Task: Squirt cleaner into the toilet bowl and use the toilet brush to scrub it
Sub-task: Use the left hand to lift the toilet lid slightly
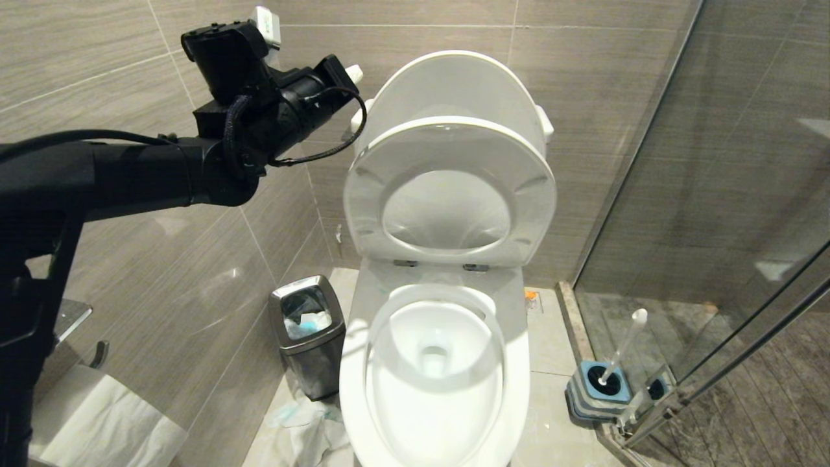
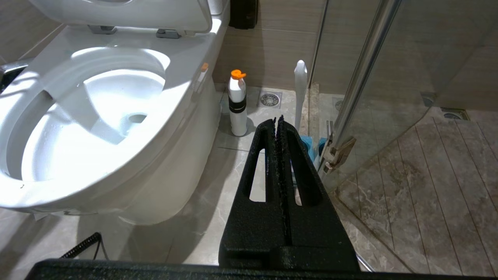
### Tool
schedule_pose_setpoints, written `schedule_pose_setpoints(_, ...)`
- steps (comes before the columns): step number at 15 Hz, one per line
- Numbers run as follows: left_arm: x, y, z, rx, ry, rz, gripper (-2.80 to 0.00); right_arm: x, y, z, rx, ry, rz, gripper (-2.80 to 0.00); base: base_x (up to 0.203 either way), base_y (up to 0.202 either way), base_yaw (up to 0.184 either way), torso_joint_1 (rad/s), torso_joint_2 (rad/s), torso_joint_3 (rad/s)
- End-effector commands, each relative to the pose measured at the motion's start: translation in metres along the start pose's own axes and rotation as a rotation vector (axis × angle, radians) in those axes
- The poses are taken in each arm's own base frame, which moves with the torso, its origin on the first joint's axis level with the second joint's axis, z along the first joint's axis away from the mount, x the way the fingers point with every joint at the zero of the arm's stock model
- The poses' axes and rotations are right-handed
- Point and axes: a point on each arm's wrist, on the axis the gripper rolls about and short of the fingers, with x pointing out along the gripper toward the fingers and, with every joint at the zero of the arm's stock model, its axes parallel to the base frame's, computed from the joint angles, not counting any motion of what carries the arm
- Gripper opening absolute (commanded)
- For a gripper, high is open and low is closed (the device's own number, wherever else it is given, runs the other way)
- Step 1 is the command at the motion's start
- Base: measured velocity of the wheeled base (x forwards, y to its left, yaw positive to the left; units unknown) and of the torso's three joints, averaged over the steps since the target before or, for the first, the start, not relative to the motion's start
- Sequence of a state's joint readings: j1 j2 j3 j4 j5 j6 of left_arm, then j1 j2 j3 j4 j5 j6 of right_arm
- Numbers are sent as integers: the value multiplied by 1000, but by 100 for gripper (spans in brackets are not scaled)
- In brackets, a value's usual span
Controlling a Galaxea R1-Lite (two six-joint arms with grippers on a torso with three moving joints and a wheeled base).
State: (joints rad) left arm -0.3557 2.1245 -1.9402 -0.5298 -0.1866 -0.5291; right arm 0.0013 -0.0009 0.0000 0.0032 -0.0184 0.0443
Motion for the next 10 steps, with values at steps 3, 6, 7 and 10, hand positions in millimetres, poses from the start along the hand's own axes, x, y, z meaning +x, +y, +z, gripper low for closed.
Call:
schedule_pose_setpoints(3, 3, 4, -7, -5, -8, 25, -280, 0, 0, 0, 0, 2, 0, -280, 0, 0, 0, 0, 0, 0)
schedule_pose_setpoints(6, -11, 42, 21, 8, -47, 189, -280, 0, 0, 0, 0, 2, 0, -280, 0, 0, 0, 0, 0, 0)
schedule_pose_setpoints(7, -24, 67, 32, -11, 1, 309, -280, 0, 0, 0, 0, 2, 0, -280, 0, 0, 0, 0, 0, 0)
schedule_pose_setpoints(10, -84, 134, 56, -142, 249, 667, -280, 0, 0, 0, 0, 1, 0, -280, 0, 0, 0, 0, 0, 0)
